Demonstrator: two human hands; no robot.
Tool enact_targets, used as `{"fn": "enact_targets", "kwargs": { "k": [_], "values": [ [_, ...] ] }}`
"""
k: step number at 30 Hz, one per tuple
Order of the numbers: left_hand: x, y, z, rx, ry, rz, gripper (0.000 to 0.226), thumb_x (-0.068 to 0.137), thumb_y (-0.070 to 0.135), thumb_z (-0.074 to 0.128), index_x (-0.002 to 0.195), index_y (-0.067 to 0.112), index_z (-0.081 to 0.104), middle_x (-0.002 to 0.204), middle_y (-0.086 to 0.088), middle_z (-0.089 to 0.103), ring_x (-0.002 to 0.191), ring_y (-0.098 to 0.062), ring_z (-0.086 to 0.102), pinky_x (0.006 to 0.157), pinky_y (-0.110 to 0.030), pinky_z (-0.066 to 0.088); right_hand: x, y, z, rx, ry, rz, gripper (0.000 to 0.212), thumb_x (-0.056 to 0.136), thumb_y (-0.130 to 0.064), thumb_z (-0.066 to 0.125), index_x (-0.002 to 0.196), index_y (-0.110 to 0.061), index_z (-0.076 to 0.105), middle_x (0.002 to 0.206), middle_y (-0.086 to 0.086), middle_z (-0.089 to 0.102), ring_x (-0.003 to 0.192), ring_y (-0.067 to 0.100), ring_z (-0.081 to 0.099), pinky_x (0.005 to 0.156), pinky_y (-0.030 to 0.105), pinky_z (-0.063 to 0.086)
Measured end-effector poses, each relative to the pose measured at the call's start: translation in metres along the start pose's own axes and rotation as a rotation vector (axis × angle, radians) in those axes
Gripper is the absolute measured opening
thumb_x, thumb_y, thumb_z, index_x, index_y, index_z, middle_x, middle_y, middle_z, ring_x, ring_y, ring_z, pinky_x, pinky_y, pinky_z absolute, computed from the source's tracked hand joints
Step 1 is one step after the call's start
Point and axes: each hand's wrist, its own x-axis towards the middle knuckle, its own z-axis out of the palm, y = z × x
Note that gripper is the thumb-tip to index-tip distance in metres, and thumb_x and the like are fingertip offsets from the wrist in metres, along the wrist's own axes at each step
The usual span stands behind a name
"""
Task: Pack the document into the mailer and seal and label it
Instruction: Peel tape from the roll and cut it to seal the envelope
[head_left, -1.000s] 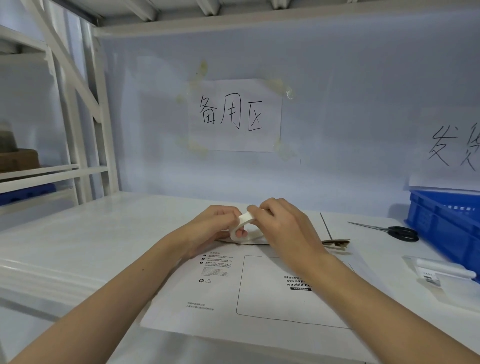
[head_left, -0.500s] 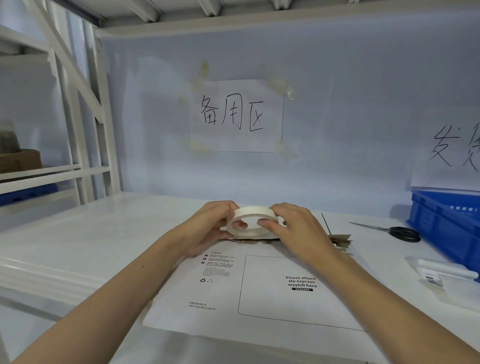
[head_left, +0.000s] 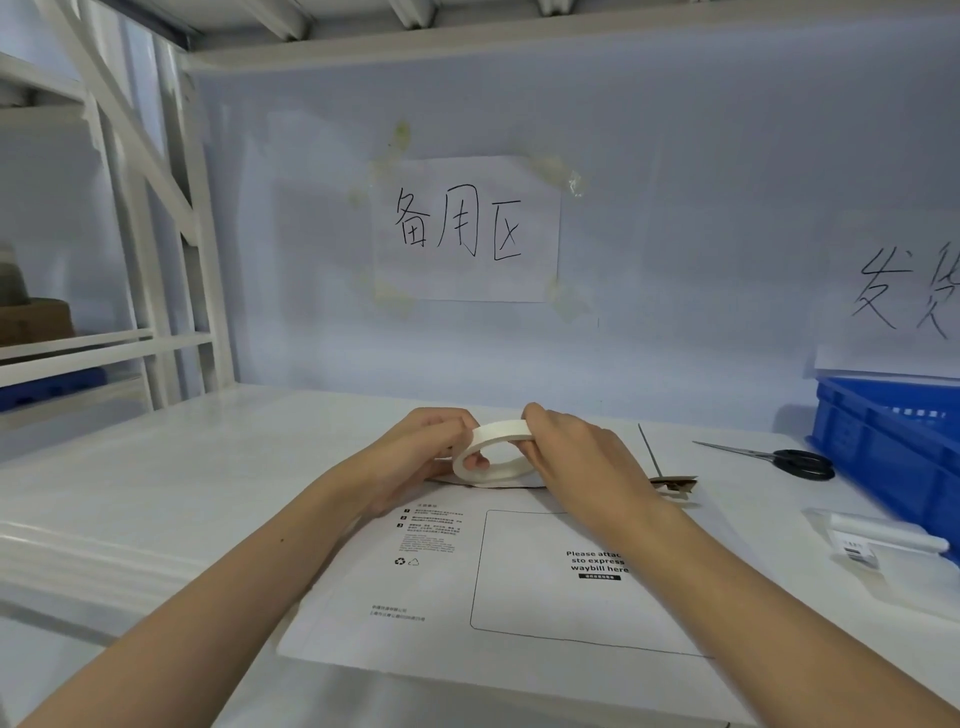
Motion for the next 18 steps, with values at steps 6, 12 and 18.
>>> {"fn": "enact_targets", "kwargs": {
  "k": [6, 12, 18],
  "values": [
    [-0.003, 0.002, 0.001, 0.055, -0.035, 0.015, 0.011, 0.073, 0.012, 0.049, 0.076, 0.005, 0.057, 0.075, -0.010, 0.062, 0.079, -0.023, 0.061, 0.085, -0.033, 0.047, 0.002, 0.001, 0.005, -0.114, 0.062, -0.072, 0.020, 0.105, -0.032, 0.036, 0.091, -0.021, 0.027, 0.079, -0.005, 0.041, 0.072, 0.023, 0.038, 0.055, 0.036, 0.034],
    [-0.005, 0.002, 0.003, 0.139, -0.029, 0.039, 0.015, 0.076, 0.014, 0.049, 0.064, 0.017, 0.056, 0.072, -0.006, 0.057, 0.080, -0.022, 0.053, 0.081, -0.031, 0.040, 0.002, -0.005, 0.009, -0.323, 0.121, -0.135, 0.051, 0.062, -0.010, 0.085, 0.071, -0.022, 0.037, 0.057, -0.004, 0.044, 0.054, 0.019, 0.026, 0.041, 0.028, 0.014],
    [-0.006, 0.004, 0.005, 0.159, -0.031, 0.057, 0.024, 0.077, 0.012, 0.048, 0.057, 0.024, 0.054, 0.058, 0.008, 0.048, 0.061, -0.007, 0.055, 0.073, -0.028, 0.038, 0.003, -0.008, 0.013, -0.353, 0.157, -0.161, 0.063, 0.050, -0.004, 0.084, 0.073, -0.025, 0.030, 0.059, -0.004, 0.042, 0.058, 0.019, 0.024, 0.047, 0.028, 0.018]
  ]
}}
